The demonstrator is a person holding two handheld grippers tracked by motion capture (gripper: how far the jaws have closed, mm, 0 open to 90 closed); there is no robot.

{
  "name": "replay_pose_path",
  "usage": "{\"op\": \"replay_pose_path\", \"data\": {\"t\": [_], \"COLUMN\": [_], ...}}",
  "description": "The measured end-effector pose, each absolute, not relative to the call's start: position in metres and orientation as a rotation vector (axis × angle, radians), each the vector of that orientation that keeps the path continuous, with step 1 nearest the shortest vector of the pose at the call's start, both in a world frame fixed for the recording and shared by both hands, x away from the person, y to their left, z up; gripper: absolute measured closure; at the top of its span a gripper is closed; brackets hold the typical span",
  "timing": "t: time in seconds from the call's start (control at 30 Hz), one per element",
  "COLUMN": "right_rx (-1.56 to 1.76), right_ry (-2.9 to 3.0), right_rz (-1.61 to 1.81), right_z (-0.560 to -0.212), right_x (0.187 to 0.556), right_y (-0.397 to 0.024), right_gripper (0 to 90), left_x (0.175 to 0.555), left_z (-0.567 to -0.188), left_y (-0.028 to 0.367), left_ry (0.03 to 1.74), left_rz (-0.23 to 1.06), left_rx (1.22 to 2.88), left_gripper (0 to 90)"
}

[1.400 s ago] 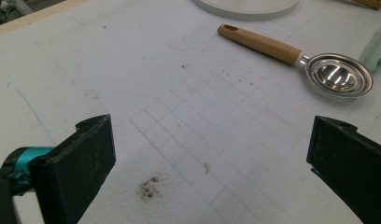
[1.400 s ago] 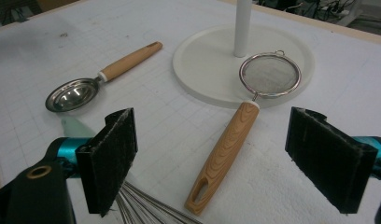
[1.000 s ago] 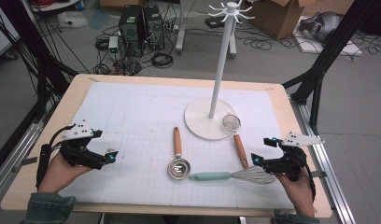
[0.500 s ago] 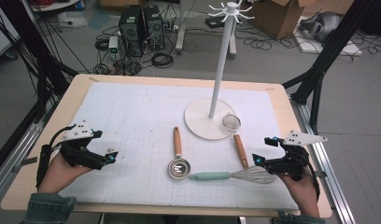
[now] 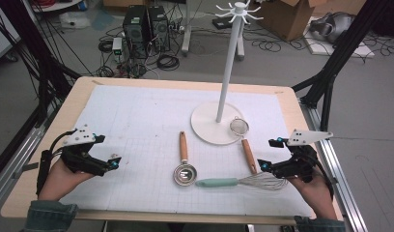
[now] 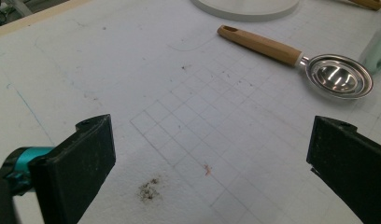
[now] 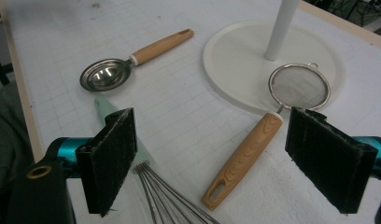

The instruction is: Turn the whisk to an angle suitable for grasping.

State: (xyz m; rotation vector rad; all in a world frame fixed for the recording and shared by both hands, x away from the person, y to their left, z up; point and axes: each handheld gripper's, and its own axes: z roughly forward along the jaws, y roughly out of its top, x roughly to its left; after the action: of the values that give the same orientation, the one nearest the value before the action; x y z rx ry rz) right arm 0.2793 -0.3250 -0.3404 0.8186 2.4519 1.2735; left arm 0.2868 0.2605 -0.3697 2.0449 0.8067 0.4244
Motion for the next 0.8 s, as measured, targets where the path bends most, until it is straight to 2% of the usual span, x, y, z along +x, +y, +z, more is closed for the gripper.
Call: {"op": "replay_pose_path", "data": {"t": [0.8], "right_rx": [0.682], "right_ry": [2.649], "right_rz": [1.131], "right_z": [-0.357], "right_x": [0.287], "right_y": [-0.29], "right_gripper": [15.9], "left_x": [0.287], "left_z": [-0.37], "left_y": [0.261], "left_ry": [0.815], "left_rz": [0.425], "left_rx": [2.041], "left_gripper": [1.7]}}
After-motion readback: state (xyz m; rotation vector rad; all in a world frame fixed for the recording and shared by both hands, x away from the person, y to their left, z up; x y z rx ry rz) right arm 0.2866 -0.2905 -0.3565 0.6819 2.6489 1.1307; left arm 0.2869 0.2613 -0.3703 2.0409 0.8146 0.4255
